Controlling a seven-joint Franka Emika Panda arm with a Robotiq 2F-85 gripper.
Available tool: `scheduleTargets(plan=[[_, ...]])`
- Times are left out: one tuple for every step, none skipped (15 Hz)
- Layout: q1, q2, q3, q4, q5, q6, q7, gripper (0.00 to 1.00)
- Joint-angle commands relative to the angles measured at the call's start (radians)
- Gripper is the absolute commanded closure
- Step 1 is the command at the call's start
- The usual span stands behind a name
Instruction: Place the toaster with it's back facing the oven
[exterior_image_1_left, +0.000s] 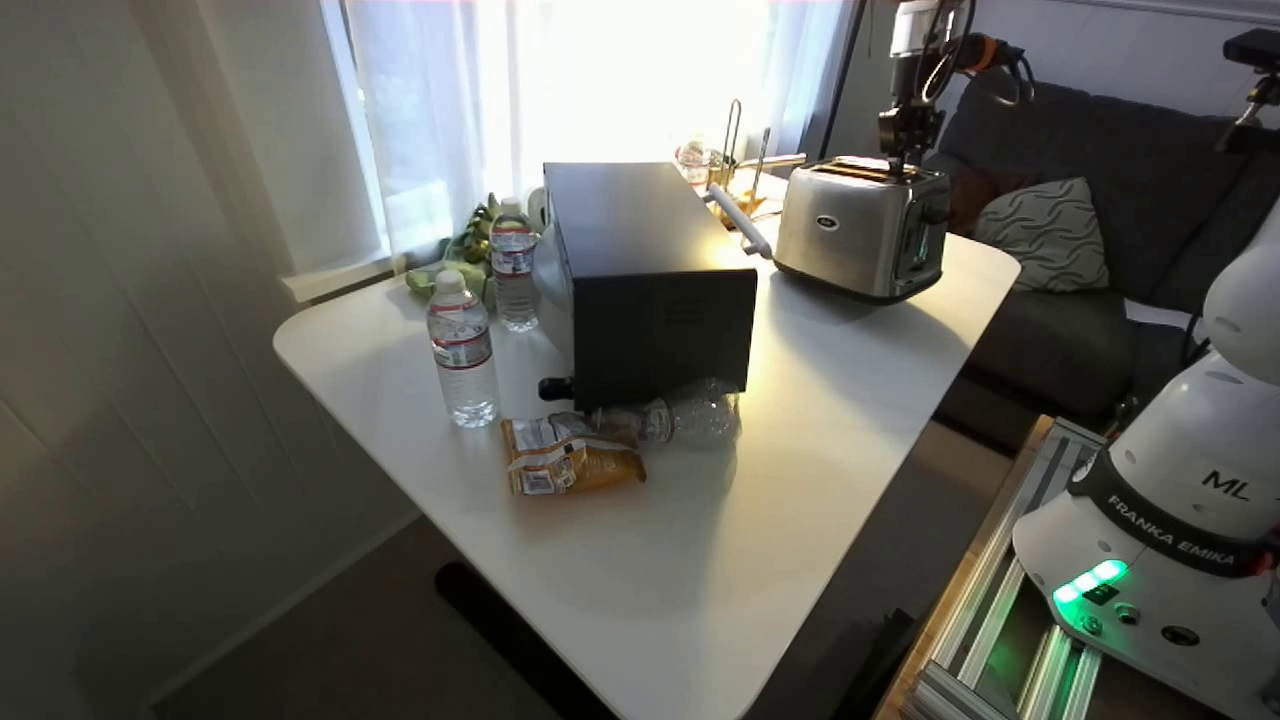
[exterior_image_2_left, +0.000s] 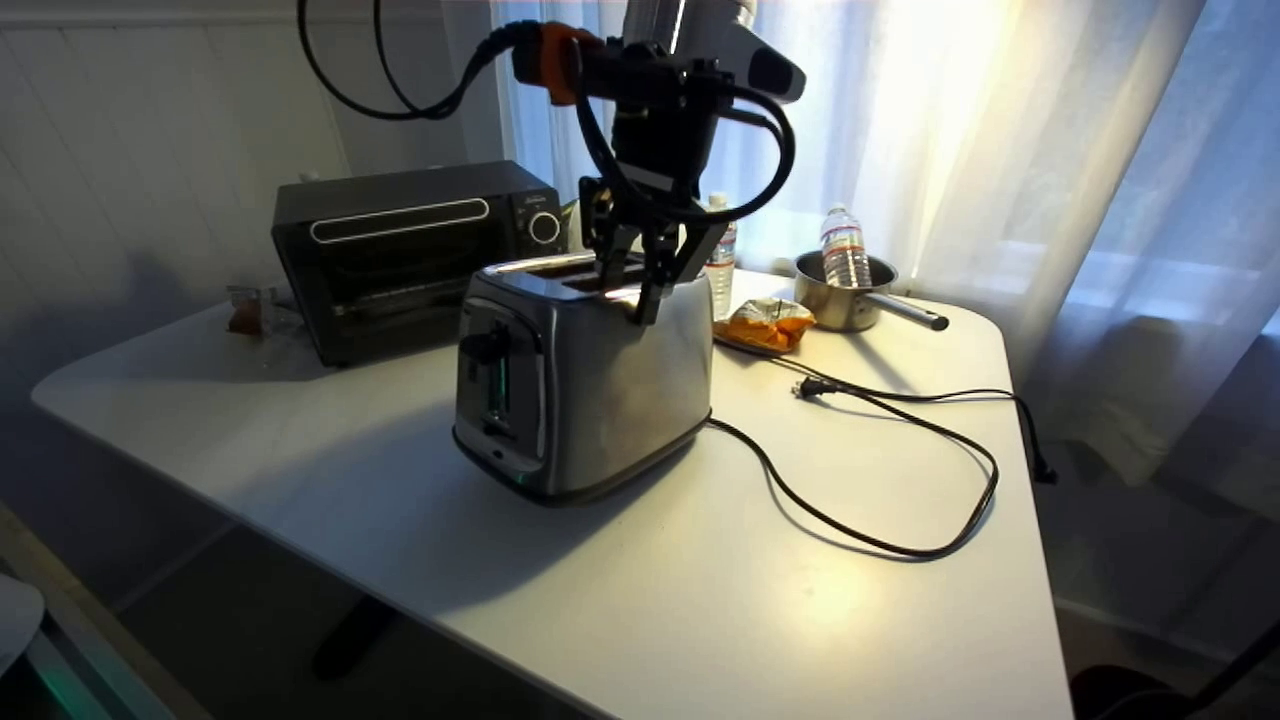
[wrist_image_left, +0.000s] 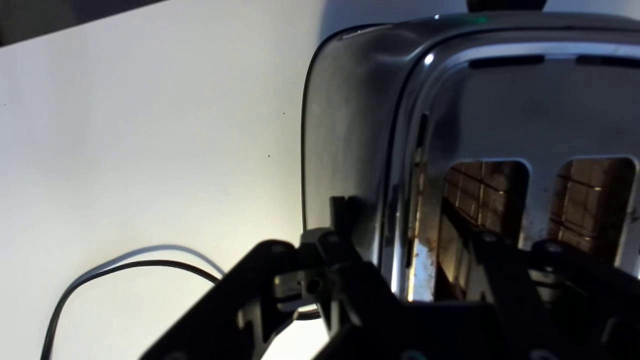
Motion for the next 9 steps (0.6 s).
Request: scheduleTargets(plan=[[-0.004, 0.013, 0.003, 0.006, -0.001, 0.002, 0.000, 0.56], [-0.004, 0.017, 0.002, 0.006, -0.001, 0.002, 0.000, 0.56], [-0.005, 0.017, 0.002, 0.006, -0.001, 0.002, 0.000, 0.56], [-0.005, 0.017, 0.002, 0.006, -0.001, 0.002, 0.000, 0.56], [-0.004, 0.017, 0.002, 0.006, -0.001, 0.002, 0.000, 0.81], [-0.002, 0.018, 0.005, 0.001, -0.003, 0.004, -0.007, 0.81], [0.004, 0.017, 0.008, -0.015, -0.034, 0.021, -0.036, 0.81], [0.007, 0.012, 0.011, -0.031, -0.051, 0.025, -0.059, 0.81], [0.009, 0.008, 0.017, -0.049, -0.074, 0.007, -0.105, 0.81]])
